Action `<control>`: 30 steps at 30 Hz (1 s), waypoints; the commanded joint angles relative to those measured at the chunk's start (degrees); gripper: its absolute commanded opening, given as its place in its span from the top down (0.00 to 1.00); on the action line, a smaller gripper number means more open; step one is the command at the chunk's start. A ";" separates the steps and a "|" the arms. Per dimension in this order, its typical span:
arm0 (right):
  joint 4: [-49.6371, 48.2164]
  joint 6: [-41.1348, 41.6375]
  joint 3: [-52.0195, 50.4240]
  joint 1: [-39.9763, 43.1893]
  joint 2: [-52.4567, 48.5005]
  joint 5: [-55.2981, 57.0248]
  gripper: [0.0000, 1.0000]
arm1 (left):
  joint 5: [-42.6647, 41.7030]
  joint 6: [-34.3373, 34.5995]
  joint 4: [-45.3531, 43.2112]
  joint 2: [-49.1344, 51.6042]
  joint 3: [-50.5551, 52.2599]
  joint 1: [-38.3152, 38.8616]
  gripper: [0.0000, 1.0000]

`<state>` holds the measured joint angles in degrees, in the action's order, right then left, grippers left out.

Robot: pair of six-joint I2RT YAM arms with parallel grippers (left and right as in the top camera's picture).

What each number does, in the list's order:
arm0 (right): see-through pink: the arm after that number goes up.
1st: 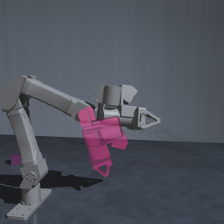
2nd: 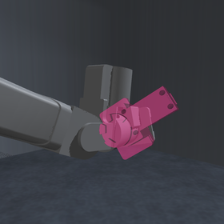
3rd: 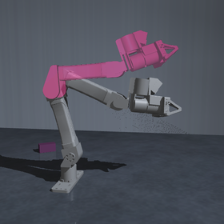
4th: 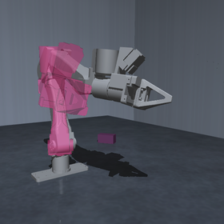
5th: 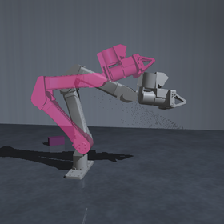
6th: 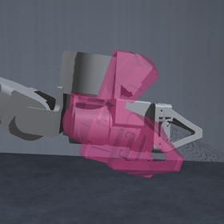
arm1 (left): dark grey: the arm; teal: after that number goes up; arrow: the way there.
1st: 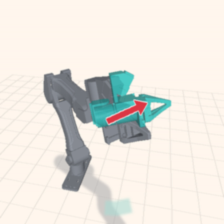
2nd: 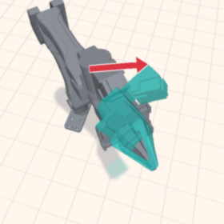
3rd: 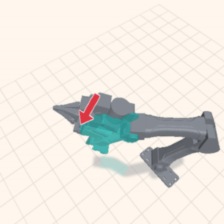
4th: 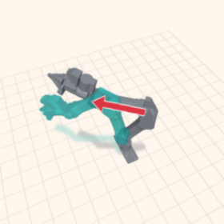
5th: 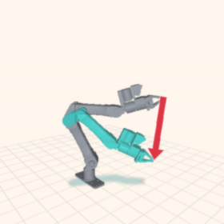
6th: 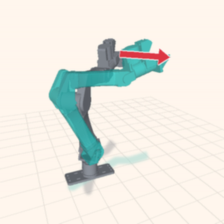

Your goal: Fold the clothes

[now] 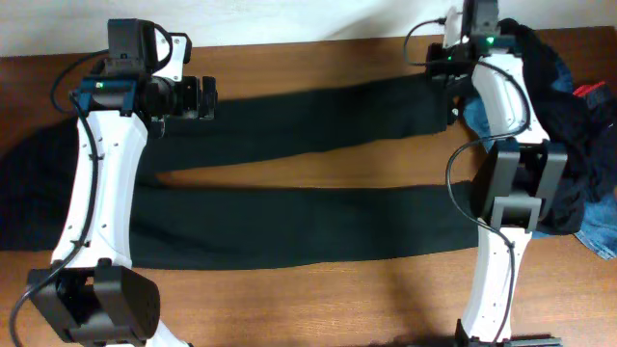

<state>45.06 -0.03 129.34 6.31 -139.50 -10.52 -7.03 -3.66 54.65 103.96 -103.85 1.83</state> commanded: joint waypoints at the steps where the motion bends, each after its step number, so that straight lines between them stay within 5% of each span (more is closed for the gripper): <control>1: 2.12 0.04 5.05 1.64 -0.37 -0.24 0.96 | 0.00 -0.31 -0.17 0.35 -0.55 0.07 0.01; 14: 5.16 0.44 8.15 8.52 -0.37 0.61 0.96 | 0.35 -0.33 -1.51 0.35 -0.55 0.04 0.01; 16: 6.88 0.39 8.15 8.57 -0.37 0.61 0.80 | 2.29 -0.33 -2.58 0.35 -0.55 0.04 0.01; 19: 11.32 -0.66 8.17 7.93 -0.37 -0.04 0.30 | 8.44 -0.35 -6.03 0.35 -0.55 -0.28 0.01; 24: 16.46 -0.66 8.26 5.86 -0.35 -3.85 0.22 | 14.84 -2.25 -10.58 0.35 -0.55 -3.52 0.01; 30: 21.77 -0.66 8.26 1.46 -0.35 -5.60 0.20 | 12.55 -2.21 -13.29 2.14 -0.55 -13.97 0.01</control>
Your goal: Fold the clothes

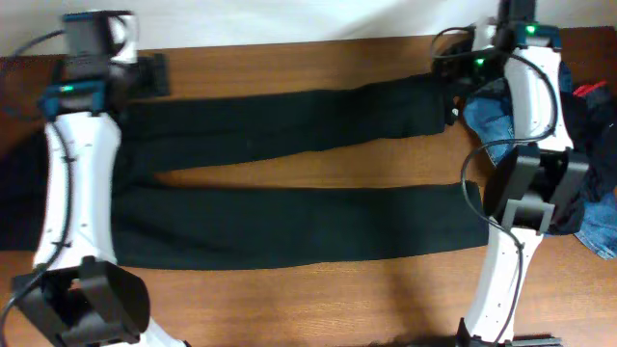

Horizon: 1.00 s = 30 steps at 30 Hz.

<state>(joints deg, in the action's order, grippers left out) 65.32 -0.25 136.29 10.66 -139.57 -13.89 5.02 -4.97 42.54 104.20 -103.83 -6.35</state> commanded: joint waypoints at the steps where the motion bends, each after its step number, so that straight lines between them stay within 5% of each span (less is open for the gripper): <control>1: 2.12 -0.44 1.31 -3.63 -0.28 -2.23 0.20 | -0.90 -0.90 -1.70 2.38 -0.57 -7.39 0.01; 10: 7.30 -0.44 1.31 -9.16 -0.15 -2.19 0.20 | -5.88 -0.74 -6.14 11.63 -0.57 -19.12 0.01; 23: 8.44 -1.95 1.31 -8.28 -0.15 4.48 0.15 | -5.92 -2.45 -21.03 24.50 -0.59 -21.53 0.01; 30: 8.44 -2.34 1.31 -8.33 0.02 4.48 0.15 | -4.98 -2.45 -19.74 26.10 -1.64 -21.64 0.01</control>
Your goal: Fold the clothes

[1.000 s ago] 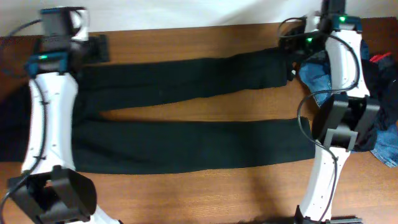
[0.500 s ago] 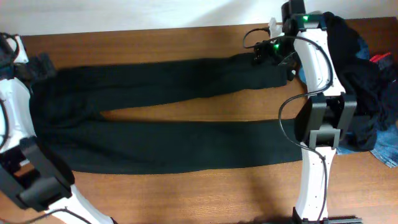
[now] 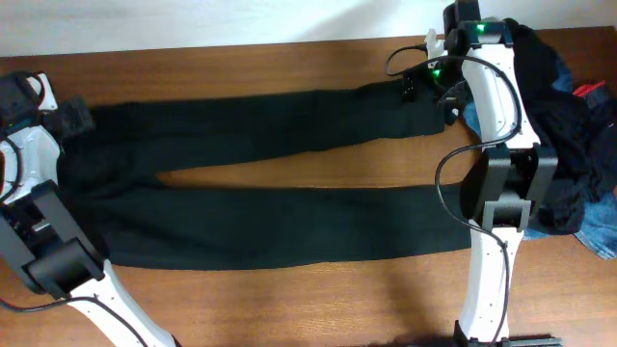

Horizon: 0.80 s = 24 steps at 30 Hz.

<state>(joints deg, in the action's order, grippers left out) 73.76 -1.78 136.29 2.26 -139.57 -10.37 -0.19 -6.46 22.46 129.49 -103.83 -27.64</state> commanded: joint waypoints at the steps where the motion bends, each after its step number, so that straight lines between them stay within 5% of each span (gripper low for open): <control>1: -0.24 -0.81 1.33 0.04 0.24 0.96 0.15 | 0.15 -0.94 1.99 0.81 -3.39 -0.46 0.01; 14: 6.36 2.73 17.90 -0.76 2.99 11.45 0.07 | -4.61 3.67 37.51 0.81 -37.33 -0.11 0.01; 24: 14.32 4.83 23.89 -2.23 2.99 11.08 0.04 | -7.45 3.17 52.48 2.03 -41.20 -0.13 0.01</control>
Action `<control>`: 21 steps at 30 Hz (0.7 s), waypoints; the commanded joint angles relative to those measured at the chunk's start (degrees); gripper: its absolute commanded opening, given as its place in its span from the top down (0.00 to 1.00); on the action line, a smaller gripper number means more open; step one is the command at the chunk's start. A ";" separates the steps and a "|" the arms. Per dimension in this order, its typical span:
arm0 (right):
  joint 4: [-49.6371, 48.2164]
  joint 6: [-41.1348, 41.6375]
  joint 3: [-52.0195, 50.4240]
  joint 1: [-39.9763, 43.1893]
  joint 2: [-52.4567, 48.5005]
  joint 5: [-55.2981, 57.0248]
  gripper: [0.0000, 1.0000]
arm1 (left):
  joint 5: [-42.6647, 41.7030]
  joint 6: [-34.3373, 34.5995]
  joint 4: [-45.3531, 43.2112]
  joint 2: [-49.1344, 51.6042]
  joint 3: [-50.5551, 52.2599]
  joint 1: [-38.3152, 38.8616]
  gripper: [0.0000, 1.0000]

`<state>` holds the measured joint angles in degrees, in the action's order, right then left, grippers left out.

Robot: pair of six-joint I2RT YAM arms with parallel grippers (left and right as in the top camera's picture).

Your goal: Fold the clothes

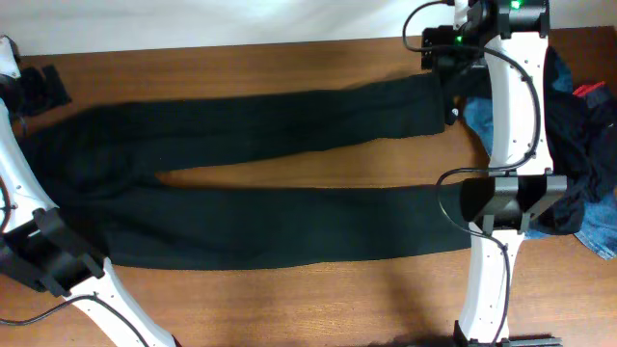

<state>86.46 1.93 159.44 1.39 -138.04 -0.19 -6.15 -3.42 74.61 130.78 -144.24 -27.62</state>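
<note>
A pair of black trousers [260, 183] lies flat on the wooden table [289, 299], waist at the left and both legs running right. The upper leg's hem [439, 101] ends near the right arm. The lower leg [318, 226] ends further right. My left gripper [43, 89] is at the far left by the waist's back corner, over wood. My right gripper [439, 53] hovers just behind the upper hem, with no cloth seen in it. The overhead view does not show how wide either pair of fingers stands.
A heap of other clothes [583, 164], blue denim and dark fabric with a red bit, sits at the right edge behind the right arm [511, 116]. The left arm [29, 212] crosses the waist area. The back table edge meets a white wall.
The left gripper has moved from on the waistband to up and left, off the cloth. The right gripper has shifted from the upper hem to up and right, behind it. The trousers lie unchanged.
The left gripper was first over the upper thigh, then near the waist's back edge, then at the far-left waistband, and is now off its corner. The right gripper stayed around the upper hem throughout. The trousers have kept the same spread-out shape.
</note>
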 commanded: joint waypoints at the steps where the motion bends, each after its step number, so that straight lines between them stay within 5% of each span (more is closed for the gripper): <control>1: 2.25 1.11 0.74 -1.55 1.46 0.90 0.04 | -1.03 0.15 -0.61 1.46 -0.79 -0.15 0.01; 10: 4.50 1.09 0.74 -2.56 1.44 0.83 0.04 | 5.20 2.75 -6.27 7.41 -0.79 -0.59 0.01; 21: 9.01 -0.17 0.76 -2.58 1.46 -0.48 0.05 | 5.97 9.25 11.58 3.96 -2.71 -3.06 0.01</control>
<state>93.95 2.35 159.44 -0.84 -138.06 -0.03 -1.04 2.81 83.37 138.65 -145.21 -29.30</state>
